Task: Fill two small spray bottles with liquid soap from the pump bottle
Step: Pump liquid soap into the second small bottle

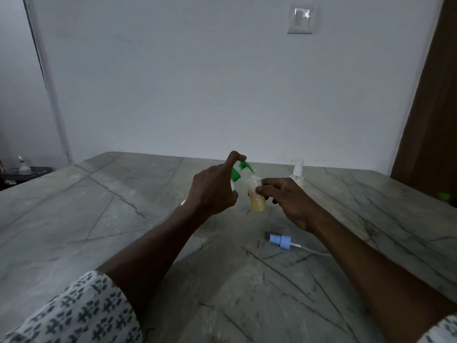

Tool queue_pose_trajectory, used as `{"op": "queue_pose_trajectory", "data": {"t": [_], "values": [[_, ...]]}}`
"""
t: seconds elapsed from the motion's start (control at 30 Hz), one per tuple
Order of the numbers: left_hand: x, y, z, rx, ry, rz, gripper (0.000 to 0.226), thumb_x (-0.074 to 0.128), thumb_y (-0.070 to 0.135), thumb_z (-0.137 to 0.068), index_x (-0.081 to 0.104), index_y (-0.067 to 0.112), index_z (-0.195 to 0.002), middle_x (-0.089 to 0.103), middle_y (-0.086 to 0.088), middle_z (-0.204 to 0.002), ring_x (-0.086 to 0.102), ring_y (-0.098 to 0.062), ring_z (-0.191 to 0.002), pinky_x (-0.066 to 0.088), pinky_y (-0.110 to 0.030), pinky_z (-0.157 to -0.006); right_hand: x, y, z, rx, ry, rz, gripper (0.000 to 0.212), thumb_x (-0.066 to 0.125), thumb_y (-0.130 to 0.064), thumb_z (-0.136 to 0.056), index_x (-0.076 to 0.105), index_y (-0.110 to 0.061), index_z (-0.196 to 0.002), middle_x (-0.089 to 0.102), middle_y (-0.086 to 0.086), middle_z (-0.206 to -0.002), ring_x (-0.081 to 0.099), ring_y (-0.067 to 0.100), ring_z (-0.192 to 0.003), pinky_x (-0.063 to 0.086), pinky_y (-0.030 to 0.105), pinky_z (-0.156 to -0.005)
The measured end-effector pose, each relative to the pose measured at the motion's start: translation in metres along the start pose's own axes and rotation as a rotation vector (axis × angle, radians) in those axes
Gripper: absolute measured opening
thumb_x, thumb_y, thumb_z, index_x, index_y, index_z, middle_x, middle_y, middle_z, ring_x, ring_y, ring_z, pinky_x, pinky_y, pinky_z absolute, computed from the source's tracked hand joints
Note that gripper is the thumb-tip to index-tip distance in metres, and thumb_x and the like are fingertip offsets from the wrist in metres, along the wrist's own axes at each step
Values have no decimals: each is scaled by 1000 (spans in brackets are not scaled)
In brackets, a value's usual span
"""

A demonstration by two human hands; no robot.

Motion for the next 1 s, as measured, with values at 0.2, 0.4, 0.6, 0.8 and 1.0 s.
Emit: {"op": "queue_pose_trajectory", "data": {"t": [0.2,0.4,0.6,0.8,1.0], "values": [[0,-1,0,3,-10,7,78,72,21,-78,30,30,-143,68,-6,-101,53,-17,-65,38,-24,-54,-1,0,-1,4,10,-11,16,54,-12,-94,70,-14,-98,68,-3,-83,57,-11,-63,41,2,-58],[0,0,-1,7,-8,17,67,72,19,-79,37,28,-136,68,-6,-102,52,-17,-63,37,-23,-52,2,3,-1,15,-4,25,16,54,-12,-95,69,-13,-101,67,-5,-82,58,-11,-64,41,1,-58],[-1,0,1,17,28,20,64,71,19,-78,38,26,-134,69,-5,-99,52,-18,-62,37,-24,-53,4,1,-1,4,-15,18,15,55,-11,-95,68,-15,-99,68,-3,-84,58,-13,-62,41,1,-58],[-1,-1,1,29,67,13,78,71,24,-77,30,30,-143,69,-4,-104,52,-17,-65,43,-27,-59,-1,-3,0,1,26,-45,16,55,-11,-95,67,-19,-99,68,-6,-84,59,-13,-63,42,1,-58],[-3,-5,2,27,127,121,86,72,23,-74,24,35,-144,67,-4,-99,53,-17,-65,51,-30,-59,0,-1,-3,7,39,-49,16,57,-17,-94,67,-29,-94,69,-9,-88,60,-3,-72,44,17,-70]]}}
Point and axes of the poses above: each hand's wrist, its own z-axis away from the middle knuckle, its own x-axis out of the palm, y = z × x, the point moved 6 cm from there along -z, towards the middle knuckle
